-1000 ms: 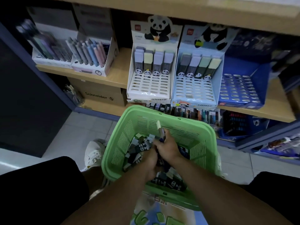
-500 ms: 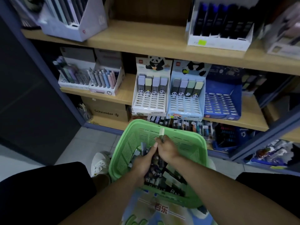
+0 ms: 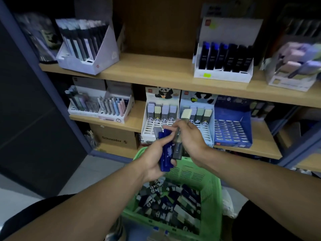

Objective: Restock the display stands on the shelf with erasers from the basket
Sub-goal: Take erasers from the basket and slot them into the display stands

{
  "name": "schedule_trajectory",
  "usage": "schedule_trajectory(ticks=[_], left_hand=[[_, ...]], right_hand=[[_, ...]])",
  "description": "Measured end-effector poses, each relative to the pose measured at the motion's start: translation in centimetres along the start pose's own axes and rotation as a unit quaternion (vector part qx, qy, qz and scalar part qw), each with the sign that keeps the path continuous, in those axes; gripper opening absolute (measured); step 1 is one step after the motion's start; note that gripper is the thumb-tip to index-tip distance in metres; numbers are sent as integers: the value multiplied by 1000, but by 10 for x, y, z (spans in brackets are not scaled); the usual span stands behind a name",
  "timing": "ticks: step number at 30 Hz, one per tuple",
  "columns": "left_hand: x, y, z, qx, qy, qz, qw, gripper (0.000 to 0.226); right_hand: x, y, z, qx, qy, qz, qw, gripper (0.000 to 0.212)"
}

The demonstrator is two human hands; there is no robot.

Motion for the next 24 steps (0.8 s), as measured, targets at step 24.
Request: schedule_trajectory(ticks=[24], left_hand=[[-83,-20,40,-192,-13,26,981,5]], right_hand=[[-109,-27,17,86,99,25,991,52]])
Point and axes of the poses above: each hand's wrist, its own x-axis away from the middle knuckle, its own y-axis out of the palm, z = x × y, the point moved 3 cm from there along -x, towards the middle knuckle, and after that the axes turned 5 degrees about z, right-handed, at the moved point
